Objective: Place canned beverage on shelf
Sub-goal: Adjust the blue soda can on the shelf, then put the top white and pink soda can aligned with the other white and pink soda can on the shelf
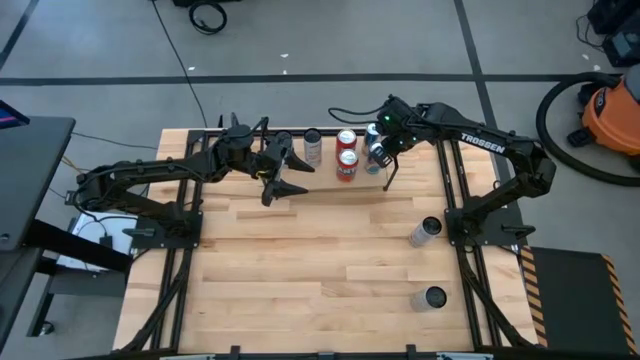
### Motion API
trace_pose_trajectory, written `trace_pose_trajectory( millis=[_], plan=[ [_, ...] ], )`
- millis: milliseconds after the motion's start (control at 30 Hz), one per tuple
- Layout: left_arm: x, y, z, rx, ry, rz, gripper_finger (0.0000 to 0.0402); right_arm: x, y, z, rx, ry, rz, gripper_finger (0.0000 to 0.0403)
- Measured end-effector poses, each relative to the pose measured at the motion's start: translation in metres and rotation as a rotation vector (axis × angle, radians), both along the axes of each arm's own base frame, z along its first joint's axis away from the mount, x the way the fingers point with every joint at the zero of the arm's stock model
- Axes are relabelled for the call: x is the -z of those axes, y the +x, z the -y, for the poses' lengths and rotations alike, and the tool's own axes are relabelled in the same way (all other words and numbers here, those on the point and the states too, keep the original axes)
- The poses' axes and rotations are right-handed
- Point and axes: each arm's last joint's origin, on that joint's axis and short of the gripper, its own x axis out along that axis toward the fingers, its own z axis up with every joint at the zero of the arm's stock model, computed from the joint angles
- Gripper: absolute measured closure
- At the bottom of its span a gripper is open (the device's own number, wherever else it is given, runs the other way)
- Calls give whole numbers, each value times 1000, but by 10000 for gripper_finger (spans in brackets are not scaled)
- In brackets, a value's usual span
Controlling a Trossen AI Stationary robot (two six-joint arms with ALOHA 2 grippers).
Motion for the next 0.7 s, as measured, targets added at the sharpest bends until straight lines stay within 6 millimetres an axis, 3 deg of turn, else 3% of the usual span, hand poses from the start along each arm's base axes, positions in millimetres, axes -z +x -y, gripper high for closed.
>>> trace_pose_trajectory(
  millis=[333, 700],
  plan=[
    [1, 0, 0, -1, -3, -7, 86, -2, -1, -2, -32, -15, -2, 345],
    [-1, -3, -9, -35, -44, -6, 86, -26, -17, -22, -88, -69, 66, 345]
  ],
)
